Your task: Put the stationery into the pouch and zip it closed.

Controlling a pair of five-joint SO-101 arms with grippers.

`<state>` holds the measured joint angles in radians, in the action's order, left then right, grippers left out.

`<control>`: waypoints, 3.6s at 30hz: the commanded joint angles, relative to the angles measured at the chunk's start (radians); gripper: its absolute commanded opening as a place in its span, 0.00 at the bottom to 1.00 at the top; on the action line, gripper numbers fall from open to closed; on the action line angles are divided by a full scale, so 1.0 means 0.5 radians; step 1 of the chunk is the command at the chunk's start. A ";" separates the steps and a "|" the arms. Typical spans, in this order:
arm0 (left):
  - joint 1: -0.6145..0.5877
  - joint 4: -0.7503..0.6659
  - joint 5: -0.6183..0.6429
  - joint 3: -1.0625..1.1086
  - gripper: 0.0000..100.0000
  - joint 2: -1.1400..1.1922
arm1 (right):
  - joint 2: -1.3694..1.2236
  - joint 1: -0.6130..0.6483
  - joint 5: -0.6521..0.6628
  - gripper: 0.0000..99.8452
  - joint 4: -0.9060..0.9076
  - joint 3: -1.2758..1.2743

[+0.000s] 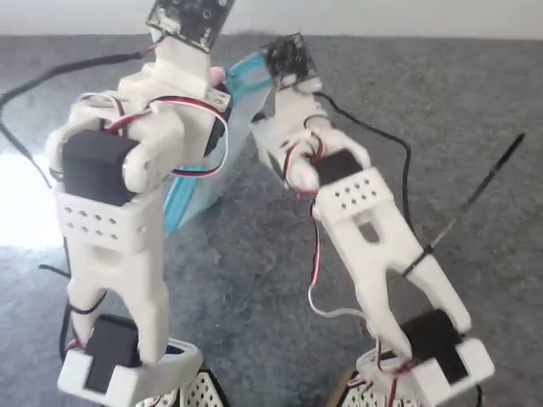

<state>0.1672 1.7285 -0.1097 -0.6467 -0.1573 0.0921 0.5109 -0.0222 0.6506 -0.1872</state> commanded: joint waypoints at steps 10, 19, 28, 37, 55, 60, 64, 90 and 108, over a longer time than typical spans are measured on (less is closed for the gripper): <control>0.012 0.049 0.018 -0.032 0.01 -0.012 | 0.299 -0.121 -0.031 0.21 0.612 0.273; 0.341 0.049 0.021 0.051 0.01 -0.009 | 0.591 -0.351 -0.028 0.22 0.710 -0.206; 0.494 -0.362 0.430 0.388 0.01 -0.009 | 0.861 -0.354 -0.031 0.22 0.554 -0.626; 0.506 -0.939 0.568 0.707 0.01 -0.006 | 1.705 -0.652 -0.169 0.22 0.400 -1.356; 0.549 -1.243 0.485 1.045 0.01 -0.009 | 2.368 -0.112 -0.190 0.23 0.213 -1.804; 0.439 -1.240 0.411 1.048 0.01 -0.025 | 2.018 -0.081 -0.292 0.30 0.133 -1.629; 0.411 -1.169 0.301 1.048 0.01 -0.028 | 1.806 -0.081 -0.528 0.31 0.041 -1.476; 0.267 -1.108 0.175 1.017 0.01 -0.028 | 1.306 -0.226 -0.783 0.00 -0.358 -1.307; 0.181 -1.071 0.175 0.898 0.01 -0.018 | 1.659 -0.020 -0.402 0.32 -0.115 -1.301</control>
<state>0.2823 1.1822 -0.0130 -0.1419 -0.1542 0.8531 0.4772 -0.2371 0.5723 -0.9007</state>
